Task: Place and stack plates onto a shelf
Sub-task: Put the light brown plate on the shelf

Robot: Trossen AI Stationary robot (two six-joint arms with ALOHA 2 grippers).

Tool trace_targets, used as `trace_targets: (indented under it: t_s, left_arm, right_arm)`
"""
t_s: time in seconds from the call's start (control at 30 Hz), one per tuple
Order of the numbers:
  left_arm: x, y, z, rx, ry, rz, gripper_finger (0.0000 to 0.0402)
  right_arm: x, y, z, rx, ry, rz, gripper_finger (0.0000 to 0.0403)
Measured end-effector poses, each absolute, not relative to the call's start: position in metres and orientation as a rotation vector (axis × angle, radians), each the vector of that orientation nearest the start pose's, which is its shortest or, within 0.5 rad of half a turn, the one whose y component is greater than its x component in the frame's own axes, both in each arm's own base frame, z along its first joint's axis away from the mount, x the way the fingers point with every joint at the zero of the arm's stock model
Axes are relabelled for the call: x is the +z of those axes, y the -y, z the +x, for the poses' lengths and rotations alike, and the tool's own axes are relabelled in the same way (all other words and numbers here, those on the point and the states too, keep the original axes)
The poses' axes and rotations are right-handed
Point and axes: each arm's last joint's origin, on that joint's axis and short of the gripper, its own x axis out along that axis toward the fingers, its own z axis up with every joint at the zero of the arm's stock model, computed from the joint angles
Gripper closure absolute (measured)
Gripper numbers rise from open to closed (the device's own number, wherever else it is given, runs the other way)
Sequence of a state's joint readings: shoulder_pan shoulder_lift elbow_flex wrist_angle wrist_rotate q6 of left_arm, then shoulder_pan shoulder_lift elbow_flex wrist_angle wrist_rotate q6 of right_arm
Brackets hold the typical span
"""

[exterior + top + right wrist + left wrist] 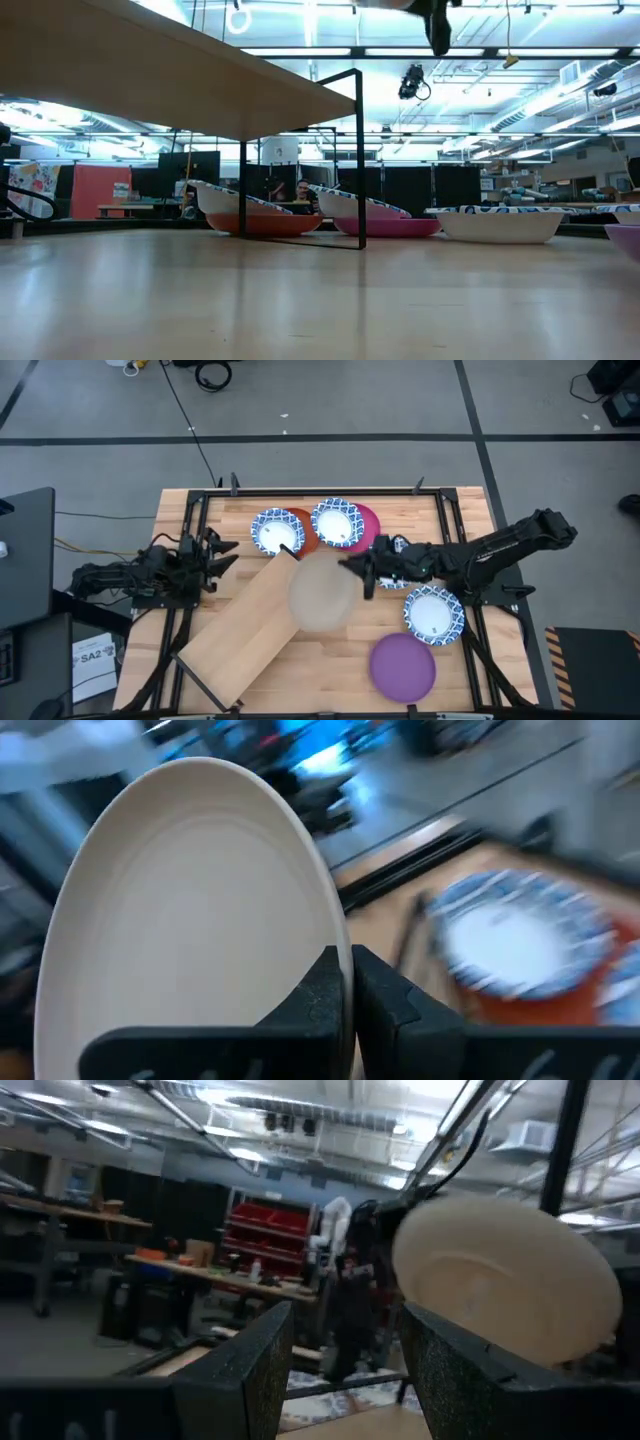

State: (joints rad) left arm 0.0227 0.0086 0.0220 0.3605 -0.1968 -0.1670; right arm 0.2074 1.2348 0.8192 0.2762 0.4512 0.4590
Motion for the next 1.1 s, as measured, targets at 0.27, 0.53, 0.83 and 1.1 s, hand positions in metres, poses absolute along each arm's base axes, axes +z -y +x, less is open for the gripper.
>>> trace_targets:
  t_s: [0.27, 0.53, 0.83, 1.1]
  left_arm:
    - [0.235, -0.01, 0.086, 0.306, 0.415, -0.066, 0.021]
    - [0.26, -0.013, 0.106, 0.424, 0.294, 0.021, 0.021]
    - [0.3, -0.018, 0.15, 0.575, 0.168, 0.07, 0.021]
    - [0.333, -0.023, 0.196, 0.721, 0.097, 0.108, 0.021]
  right_arm:
    - [0.302, 0.0, 0.278, -0.644, 0.059, 0.221, 0.0385]
    - [0.308, 0.031, 0.283, -0.768, 0.159, 0.136, 0.0385]
    - [0.3, 0.045, 0.29, -0.825, 0.163, 0.115, 0.0385]
    - [0.296, 0.047, 0.294, -0.881, 0.164, 0.083, 0.0385]
